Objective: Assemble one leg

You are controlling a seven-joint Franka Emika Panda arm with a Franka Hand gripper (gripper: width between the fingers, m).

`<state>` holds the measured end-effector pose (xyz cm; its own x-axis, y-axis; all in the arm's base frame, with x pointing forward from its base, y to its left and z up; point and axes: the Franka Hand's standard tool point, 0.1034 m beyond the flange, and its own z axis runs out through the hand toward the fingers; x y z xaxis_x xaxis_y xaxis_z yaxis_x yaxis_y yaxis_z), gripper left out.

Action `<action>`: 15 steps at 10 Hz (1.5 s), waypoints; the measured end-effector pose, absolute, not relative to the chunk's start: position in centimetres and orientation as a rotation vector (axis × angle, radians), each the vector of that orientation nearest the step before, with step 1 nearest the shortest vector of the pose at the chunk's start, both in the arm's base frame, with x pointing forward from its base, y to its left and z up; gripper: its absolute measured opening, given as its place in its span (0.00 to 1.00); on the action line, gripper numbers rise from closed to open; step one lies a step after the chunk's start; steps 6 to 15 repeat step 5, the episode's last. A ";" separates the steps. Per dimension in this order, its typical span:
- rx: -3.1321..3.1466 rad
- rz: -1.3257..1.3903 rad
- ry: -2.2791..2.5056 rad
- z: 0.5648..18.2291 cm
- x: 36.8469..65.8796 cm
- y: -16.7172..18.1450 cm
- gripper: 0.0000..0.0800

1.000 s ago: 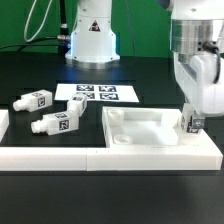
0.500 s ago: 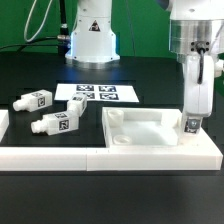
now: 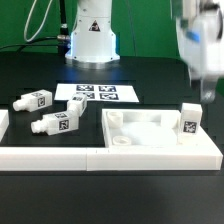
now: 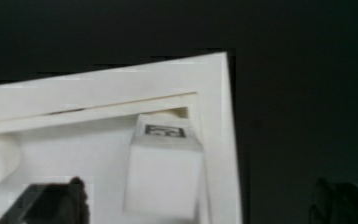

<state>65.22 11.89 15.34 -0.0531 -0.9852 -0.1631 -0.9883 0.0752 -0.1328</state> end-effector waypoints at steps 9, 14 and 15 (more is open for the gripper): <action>-2.007 0.010 2.140 14.4 65.3 11.9 0.81; -2.007 0.010 2.140 14.4 65.3 11.9 0.81; -2.007 0.010 2.140 14.4 65.3 11.9 0.81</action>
Offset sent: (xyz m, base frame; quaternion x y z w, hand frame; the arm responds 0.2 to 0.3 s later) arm 0.0000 0.0000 0.0000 0.0000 0.0000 0.0000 1.0000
